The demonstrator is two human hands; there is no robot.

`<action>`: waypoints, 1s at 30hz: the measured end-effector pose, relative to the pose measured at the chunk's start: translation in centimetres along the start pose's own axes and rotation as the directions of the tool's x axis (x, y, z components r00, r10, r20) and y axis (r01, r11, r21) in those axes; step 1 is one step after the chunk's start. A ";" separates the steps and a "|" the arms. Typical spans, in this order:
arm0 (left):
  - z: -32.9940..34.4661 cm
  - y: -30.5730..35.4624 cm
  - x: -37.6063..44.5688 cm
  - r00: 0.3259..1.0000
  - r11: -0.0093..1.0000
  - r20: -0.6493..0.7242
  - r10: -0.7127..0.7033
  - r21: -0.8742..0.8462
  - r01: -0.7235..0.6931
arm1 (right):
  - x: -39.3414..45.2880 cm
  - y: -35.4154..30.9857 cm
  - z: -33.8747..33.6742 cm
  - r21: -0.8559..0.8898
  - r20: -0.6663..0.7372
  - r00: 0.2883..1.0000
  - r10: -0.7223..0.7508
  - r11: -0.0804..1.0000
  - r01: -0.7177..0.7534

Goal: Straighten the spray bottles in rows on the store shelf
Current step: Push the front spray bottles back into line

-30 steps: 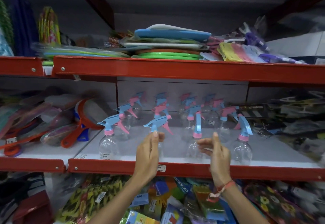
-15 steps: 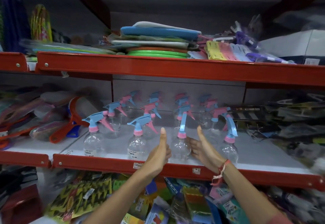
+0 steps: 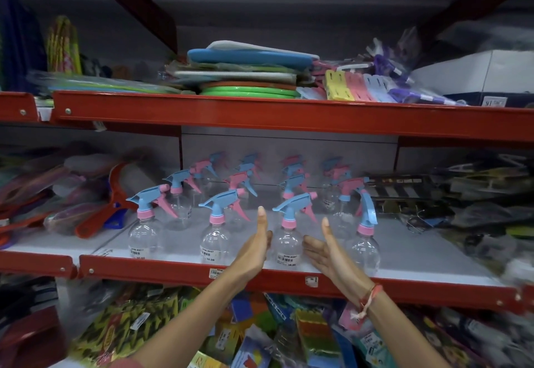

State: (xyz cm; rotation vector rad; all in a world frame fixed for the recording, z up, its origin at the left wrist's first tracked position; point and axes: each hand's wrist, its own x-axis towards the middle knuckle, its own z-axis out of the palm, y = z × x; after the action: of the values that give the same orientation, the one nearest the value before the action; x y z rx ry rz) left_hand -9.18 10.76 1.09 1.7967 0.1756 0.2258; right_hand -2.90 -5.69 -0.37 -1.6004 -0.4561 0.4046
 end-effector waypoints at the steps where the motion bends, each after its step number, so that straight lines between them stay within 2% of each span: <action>1: 0.1 0.0 0.0 1.000 1.000 -0.004 0.001 -0.008 -0.001 | -0.2 0.1 0.0 0.005 -0.007 1.000 -0.004 1.000 0.004; 7: 0.7 -0.2 -1.4 1.000 0.999 -0.015 0.026 0.024 -0.026 | -0.9 0.4 -0.5 -0.051 -0.020 1.000 -0.015 0.999 0.014; 10: 1.0 -0.8 -1.8 0.982 0.996 -0.163 0.092 0.001 -0.093 | -1.8 1.1 -1.1 -0.067 -0.077 0.993 -0.091 0.994 0.086; 12: 1.5 -1.5 -2.0 0.929 0.975 -0.307 0.206 -0.013 -0.220 | -2.5 1.7 -1.9 -0.061 -0.157 0.966 -0.206 0.978 0.199; 14: 2.4 -1.6 -2.5 0.885 0.947 -0.367 0.285 -0.033 -0.319 | -3.4 2.1 -3.5 -0.013 -0.266 0.920 -0.288 0.955 0.295; 17: 4.1 -1.1 -2.6 0.918 0.947 -0.264 0.295 -0.046 -0.318 | -4.3 2.2 -6.7 0.074 -0.440 0.847 -0.297 0.928 0.364; 21: 7.4 0.2 -2.1 0.988 0.982 -0.066 0.138 -0.122 -0.145 | -3.6 1.7 -10.4 0.090 -0.645 0.722 -0.251 0.913 0.397; 22: 8.3 0.6 -2.1 0.993 0.987 -0.035 0.111 -0.113 -0.114 | -3.0 1.4 -11.0 0.095 -0.663 0.714 -0.226 0.920 0.379; 24: 10.0 1.4 -1.9 0.997 0.993 0.006 0.079 -0.091 -0.078 | -1.6 0.9 -12.1 0.130 -0.604 0.784 -0.142 0.953 0.273; 27: 11.8 2.0 -1.8 0.993 0.989 0.114 0.018 -0.145 -0.001 | -0.3 0.2 -12.4 0.143 -0.396 0.918 0.005 0.988 0.056; 30: 13.1 2.5 -1.7 0.982 0.979 0.188 -0.029 -0.195 0.066 | -0.2 -0.2 -12.5 0.085 -0.239 0.969 0.061 0.996 -0.042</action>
State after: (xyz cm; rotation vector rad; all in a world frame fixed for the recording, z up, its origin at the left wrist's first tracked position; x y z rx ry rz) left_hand -7.59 -2.54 0.42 1.6008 0.0620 0.0398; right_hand 3.35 -16.48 0.80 -1.5631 -0.2106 0.2591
